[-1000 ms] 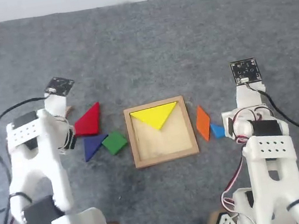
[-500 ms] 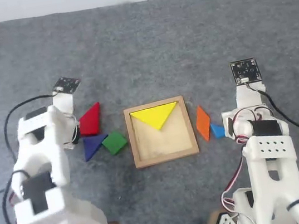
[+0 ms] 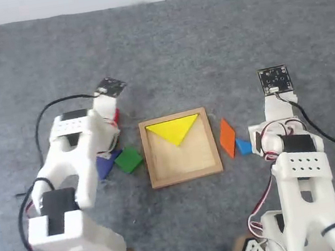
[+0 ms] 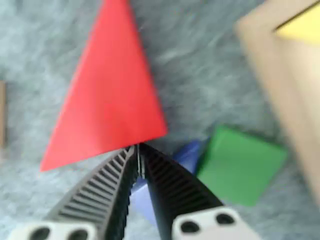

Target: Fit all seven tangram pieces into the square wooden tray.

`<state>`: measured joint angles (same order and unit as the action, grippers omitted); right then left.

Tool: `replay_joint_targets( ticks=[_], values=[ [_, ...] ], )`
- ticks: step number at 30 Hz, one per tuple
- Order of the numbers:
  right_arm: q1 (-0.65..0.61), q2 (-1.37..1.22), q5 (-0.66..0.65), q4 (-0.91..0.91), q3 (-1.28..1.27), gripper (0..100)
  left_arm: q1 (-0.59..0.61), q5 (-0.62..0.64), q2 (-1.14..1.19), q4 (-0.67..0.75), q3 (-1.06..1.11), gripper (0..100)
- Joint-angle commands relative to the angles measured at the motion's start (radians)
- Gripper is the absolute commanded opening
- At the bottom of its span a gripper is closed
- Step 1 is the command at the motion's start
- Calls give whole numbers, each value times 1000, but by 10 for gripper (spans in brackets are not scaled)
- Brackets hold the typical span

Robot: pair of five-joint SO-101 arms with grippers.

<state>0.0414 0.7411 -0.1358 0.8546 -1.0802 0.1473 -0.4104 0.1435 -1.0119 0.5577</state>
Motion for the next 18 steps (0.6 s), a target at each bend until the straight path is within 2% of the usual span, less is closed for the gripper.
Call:
replay_joint_targets(
  ticks=[1, 7, 14, 18],
  values=[
    [13, 38, 2, -18, 8, 19, -66, 74, 52, -9, -99, 12],
    [13, 38, 2, -18, 8, 19, -77, 124, 176, -72, -302, 12],
    [13, 38, 2, -18, 8, 20, -153, 140, 187, -68, -378, 13],
    [13, 38, 2, -18, 8, 20, -152, 164, 187, -72, -449, 14]
  ],
)
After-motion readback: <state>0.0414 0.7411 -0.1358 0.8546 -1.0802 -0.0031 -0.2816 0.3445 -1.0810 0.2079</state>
